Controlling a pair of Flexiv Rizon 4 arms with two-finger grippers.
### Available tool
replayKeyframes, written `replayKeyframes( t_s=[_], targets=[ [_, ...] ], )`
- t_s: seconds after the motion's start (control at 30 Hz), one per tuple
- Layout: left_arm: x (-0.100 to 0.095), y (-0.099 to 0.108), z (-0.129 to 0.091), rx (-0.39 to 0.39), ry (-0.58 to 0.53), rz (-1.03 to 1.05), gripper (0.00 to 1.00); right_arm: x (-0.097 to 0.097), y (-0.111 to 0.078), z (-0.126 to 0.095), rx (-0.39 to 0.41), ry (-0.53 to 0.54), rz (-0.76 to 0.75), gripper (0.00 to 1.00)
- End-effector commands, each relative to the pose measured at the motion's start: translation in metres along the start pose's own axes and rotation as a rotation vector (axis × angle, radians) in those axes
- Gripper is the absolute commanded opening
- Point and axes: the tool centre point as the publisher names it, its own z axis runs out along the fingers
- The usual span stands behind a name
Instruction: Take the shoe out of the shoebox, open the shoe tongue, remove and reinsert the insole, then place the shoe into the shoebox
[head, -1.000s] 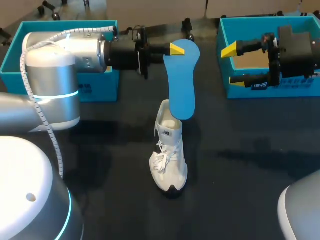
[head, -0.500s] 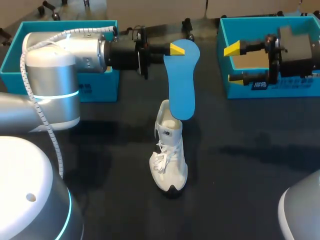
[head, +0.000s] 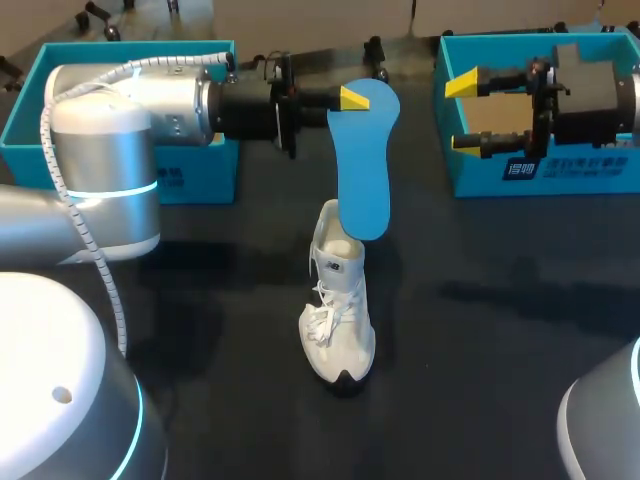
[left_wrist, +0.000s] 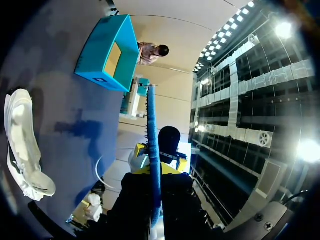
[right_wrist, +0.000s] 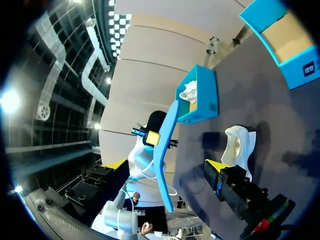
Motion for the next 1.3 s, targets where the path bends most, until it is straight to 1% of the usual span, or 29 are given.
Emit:
replayKeyframes(
  t_s=[0.03, 0.07, 0.17, 0.27, 0.3, 0.37, 0.5, 0.63, 0.7, 0.83, 0.93, 1.0, 1.07, 1.17, 1.23, 1.3],
  targets=[
    [0.0, 0.0, 0.0, 0.001, -0.003, 0.0, 0.0, 0.001, 0.0, 0.001, -0.001, -0.002, 0.001, 1.0],
    [0.002, 0.0, -0.001, -0.018, -0.019, 0.067, 0.0, 0.001, 0.0, 0.001, -0.001, -0.002, 0.001, 1.0],
    [0.006, -0.004, -0.004, -0.039, -0.045, 0.226, 0.0, 0.001, 0.0, 0.001, -0.001, -0.002, 0.001, 1.0],
    [0.012, -0.007, -0.008, -0.043, -0.063, 0.382, 0.0, 0.001, 0.0, 0.001, -0.001, -0.002, 0.001, 1.0],
    [0.014, -0.008, -0.009, -0.047, -0.054, 0.405, 0.0, 0.001, 0.0, 0.001, -0.001, -0.002, 0.001, 1.0],
    [0.018, -0.01, -0.01, -0.033, -0.052, 0.503, 0.0, 0.001, 0.0, 0.001, -0.001, -0.002, 0.001, 1.0],
    [0.022, -0.014, -0.011, -0.022, -0.012, 0.643, 0.0, 0.001, 0.0, 0.001, -0.001, -0.002, 0.001, 1.0],
    [0.027, -0.013, -0.009, -0.038, 0.117, 0.681, 0.0, 0.001, 0.0, 0.001, -0.001, -0.002, 0.001, 1.0],
    [0.029, -0.013, -0.008, -0.03, 0.143, 0.723, 0.0, 0.001, 0.0, 0.001, -0.001, -0.002, 0.001, 1.0],
    [0.038, -0.011, -0.007, -0.05, 0.18, 0.819, 0.0, 0.001, 0.0, 0.001, -0.001, -0.002, 0.001, 1.0],
    [0.042, -0.011, -0.007, -0.061, 0.16, 0.975, 0.0, 0.001, 0.0, 0.001, -0.001, -0.002, 0.001, 1.0],
    [0.043, -0.011, -0.007, -0.065, 0.163, 1.037, 0.0, 0.001, 0.0, 0.001, -0.001, -0.002, 0.001, 1.0],
    [0.044, -0.01, -0.007, -0.071, 0.139, 1.122, 0.0, 0.001, 0.0, 0.001, -0.001, -0.002, 0.001, 1.0],
    [0.045, -0.008, -0.007, -0.077, 0.13, 1.21, 0.0, 0.001, 0.0, 0.001, -0.001, -0.002, 0.001, 1.0],
    [0.047, -0.007, -0.008, -0.063, 0.137, 1.272, 0.0, 0.001, 0.0, 0.001, -0.001, -0.002, 0.001, 1.0],
    [0.045, -0.005, -0.008, -0.056, 0.135, 1.381, 0.0, 0.001, 0.0, 0.001, -0.001, -0.002, 0.001, 1.0]
  ],
)
